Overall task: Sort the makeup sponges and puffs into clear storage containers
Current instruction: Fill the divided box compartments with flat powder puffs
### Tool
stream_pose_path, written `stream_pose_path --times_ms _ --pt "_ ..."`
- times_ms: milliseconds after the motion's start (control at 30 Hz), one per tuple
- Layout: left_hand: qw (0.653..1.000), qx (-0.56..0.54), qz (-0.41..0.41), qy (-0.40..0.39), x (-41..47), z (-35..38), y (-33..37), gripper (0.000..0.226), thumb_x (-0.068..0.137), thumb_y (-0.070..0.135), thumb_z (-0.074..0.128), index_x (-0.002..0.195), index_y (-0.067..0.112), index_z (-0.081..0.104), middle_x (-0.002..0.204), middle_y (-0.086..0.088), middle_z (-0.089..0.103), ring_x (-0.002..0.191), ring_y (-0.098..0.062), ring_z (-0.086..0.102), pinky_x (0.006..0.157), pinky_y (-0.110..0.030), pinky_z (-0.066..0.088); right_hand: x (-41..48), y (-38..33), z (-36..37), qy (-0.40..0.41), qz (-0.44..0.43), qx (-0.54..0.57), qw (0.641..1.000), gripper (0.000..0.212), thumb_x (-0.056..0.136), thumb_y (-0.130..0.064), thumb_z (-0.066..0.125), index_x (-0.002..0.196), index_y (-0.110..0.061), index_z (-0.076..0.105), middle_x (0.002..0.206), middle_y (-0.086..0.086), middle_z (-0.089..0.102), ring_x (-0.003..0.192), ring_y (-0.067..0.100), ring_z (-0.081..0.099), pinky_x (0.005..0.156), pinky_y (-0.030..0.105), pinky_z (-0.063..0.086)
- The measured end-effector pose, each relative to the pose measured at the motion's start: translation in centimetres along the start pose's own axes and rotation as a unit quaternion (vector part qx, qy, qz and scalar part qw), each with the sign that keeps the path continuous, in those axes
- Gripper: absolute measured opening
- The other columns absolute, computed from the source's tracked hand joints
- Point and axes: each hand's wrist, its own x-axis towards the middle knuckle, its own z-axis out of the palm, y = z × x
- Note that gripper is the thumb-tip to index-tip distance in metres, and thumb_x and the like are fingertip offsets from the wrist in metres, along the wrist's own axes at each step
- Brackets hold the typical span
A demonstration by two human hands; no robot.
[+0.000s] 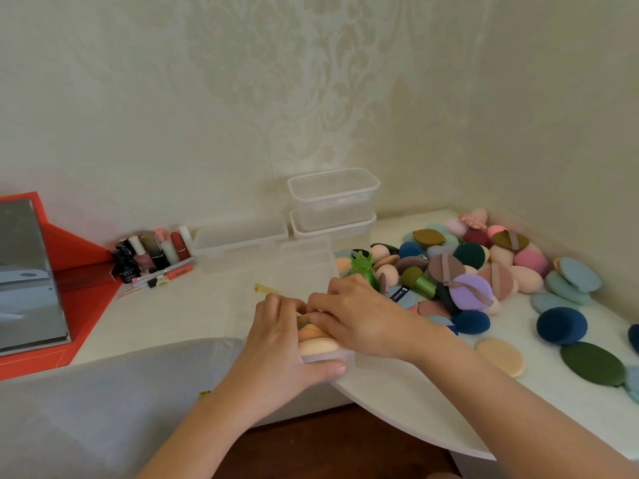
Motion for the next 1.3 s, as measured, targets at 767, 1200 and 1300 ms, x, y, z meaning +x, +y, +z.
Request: stream_pose_path --times_ms 767,1200,1300 --pt "0.997 0.047 -0.010 -0.059 0.2 -0.9 0.9 0.083 0.043 0.083 0.036 0.105 0.030 0.049 0.111 0.015 0.032 0.120 -0.011 0.032 0.099 -0.029 0.029 -8.5 4.7 -5.5 0.130 0.384 -0.078 0.911 0.022 0.092 -0.012 0.049 0.103 -0.016 0.068 0.106 0.004 0.065 0.095 0.023 0.058 0.075 0.033 0.048" --pt "0.996 0.042 -0.036 -0.063 0.1 -0.5 0.6 0.074 0.043 0.086 0.041 0.094 0.033 0.044 0.112 0.010 0.033 0.109 -0.016 0.038 0.095 -0.032 0.034 -10.5 9.8 -1.8 0.211 0.410 -0.046 0.886 0.030 0.083 -0.015 0.068 0.112 -0.016 0.068 0.106 0.005 0.063 0.085 0.015 0.049 0.068 0.022 0.032" --pt "0.996 0.039 -0.034 -0.067 0.1 -0.5 0.7 0.063 0.055 0.078 0.061 0.095 0.032 0.045 0.113 0.009 0.034 0.111 -0.017 0.039 0.095 -0.033 0.035 -9.9 9.5 -2.0 0.226 0.392 -0.049 0.891 0.020 0.083 -0.006 0.064 0.100 -0.013 0.072 0.096 0.004 0.067 0.081 0.011 0.046 0.067 0.022 0.034"
